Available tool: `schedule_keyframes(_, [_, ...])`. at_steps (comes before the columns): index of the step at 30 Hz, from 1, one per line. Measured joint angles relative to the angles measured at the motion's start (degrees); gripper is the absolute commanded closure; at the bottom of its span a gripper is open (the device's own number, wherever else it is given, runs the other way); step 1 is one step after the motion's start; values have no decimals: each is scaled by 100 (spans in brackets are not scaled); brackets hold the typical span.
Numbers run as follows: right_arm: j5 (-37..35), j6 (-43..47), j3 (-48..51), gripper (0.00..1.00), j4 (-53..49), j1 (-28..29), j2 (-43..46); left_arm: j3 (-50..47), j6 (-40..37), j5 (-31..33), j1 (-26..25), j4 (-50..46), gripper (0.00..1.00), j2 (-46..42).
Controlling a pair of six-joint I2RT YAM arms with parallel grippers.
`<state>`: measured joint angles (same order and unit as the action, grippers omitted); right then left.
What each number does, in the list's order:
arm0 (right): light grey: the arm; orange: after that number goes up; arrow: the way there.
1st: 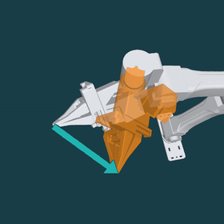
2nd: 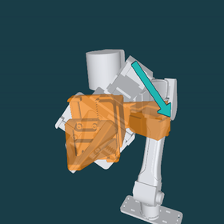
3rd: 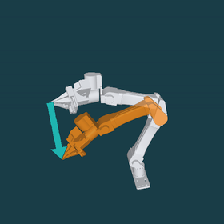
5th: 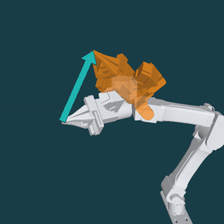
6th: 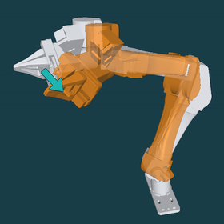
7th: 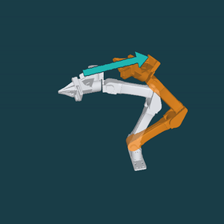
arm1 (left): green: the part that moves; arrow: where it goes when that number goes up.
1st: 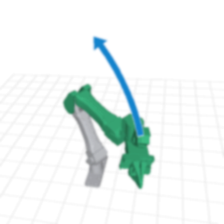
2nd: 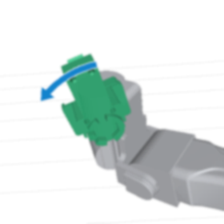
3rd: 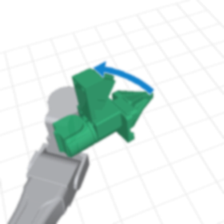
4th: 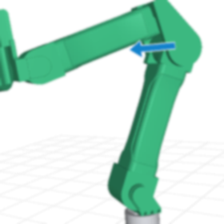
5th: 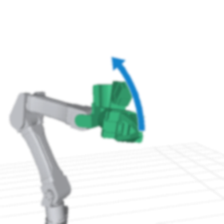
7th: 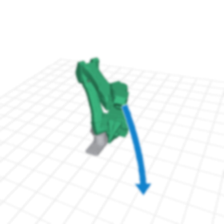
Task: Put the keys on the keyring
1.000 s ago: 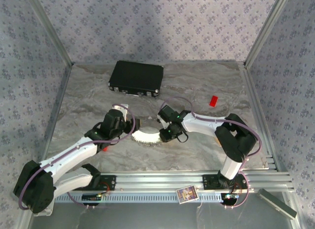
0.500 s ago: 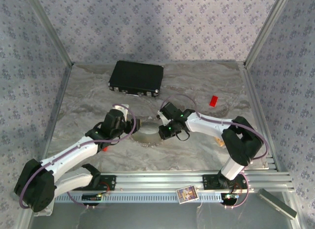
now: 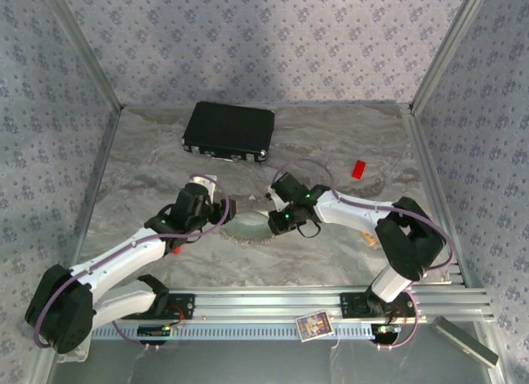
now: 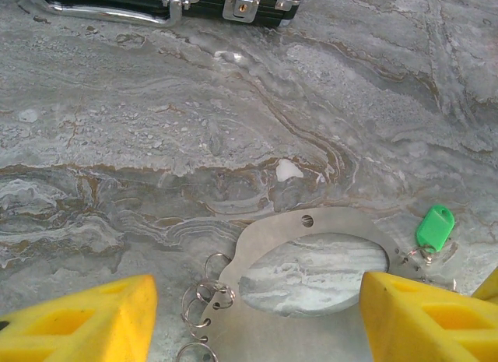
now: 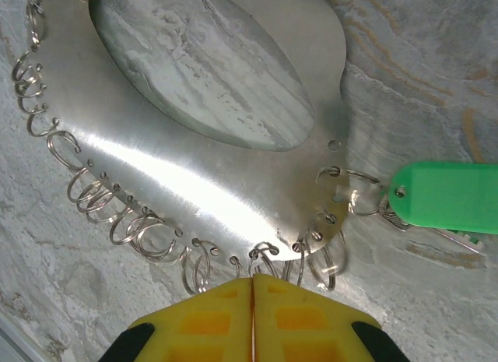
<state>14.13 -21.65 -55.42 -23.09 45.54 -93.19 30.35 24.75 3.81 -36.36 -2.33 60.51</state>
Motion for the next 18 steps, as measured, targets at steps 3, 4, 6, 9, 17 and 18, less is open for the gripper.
schedule_keyframes(3, [-42, 0, 0, 89, 17, 26, -127, 0, 0, 2, 0, 0, 31, -2])
schedule_keyframes(4, [-76, 2, 0, 88, 15, 37, -155, 0, 0, 2, 0, 0, 31, -2])
schedule_keyframes(6, [-133, 2, 0, 85, 11, 50, -170, 0, 0, 2, 0, 0, 31, -4])
schedule_keyframes(9, [-201, -4, 0, 80, 9, 74, -170, 0, 0, 2, 0, 0, 31, -9])
schedule_keyframes(17, [-402, -48, 0, 76, -11, 85, -17, 0, 0, 2, 0, 2, 31, -9])
schedule_keyframes(18, [-433, -55, 0, 76, -24, 85, -20, 0, 0, 2, 0, 2, 31, -9])
